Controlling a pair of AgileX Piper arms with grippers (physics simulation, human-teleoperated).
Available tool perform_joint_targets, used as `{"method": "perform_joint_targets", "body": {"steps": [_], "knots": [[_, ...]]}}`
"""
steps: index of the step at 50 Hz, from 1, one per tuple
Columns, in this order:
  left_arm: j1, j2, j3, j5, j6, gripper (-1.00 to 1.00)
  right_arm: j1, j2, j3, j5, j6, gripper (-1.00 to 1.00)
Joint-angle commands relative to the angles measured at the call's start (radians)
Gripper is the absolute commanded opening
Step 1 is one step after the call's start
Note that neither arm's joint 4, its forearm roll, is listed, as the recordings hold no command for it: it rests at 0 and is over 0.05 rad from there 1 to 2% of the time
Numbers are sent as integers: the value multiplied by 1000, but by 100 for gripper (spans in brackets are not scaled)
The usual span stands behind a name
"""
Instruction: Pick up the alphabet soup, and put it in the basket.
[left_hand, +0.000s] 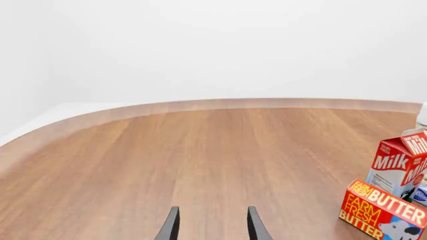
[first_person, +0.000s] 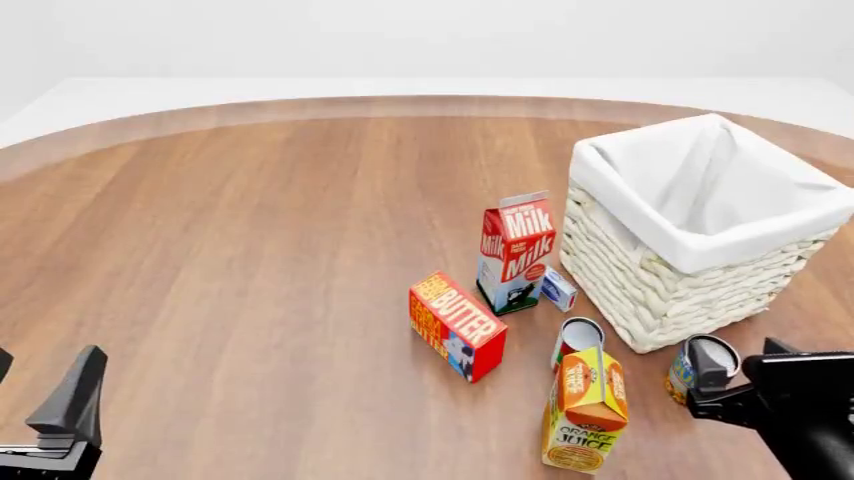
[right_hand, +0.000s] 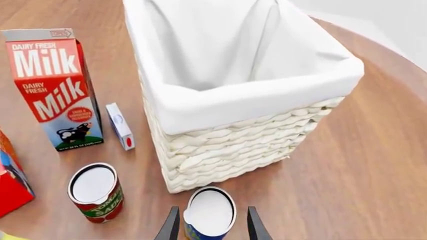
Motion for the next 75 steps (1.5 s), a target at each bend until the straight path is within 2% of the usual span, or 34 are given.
{"method": "perform_joint_targets", "body": {"steps": [1, 10, 18, 37, 75], "knots": [[0, 0, 0, 0, 0, 100, -5, 108, 0, -84, -9, 100], [0, 0, 0, 0, 0, 100, -1, 203, 0, -157, -5, 100], [0, 0, 0, 0, 0, 100, -2, 221, 0, -172, -2, 100], [0, 0, 0, 0, 0, 100, -15, 426, 0, -331, 8, 100], [0, 0, 0, 0, 0, 100, -28, 631, 0, -477, 32, 100]]}}
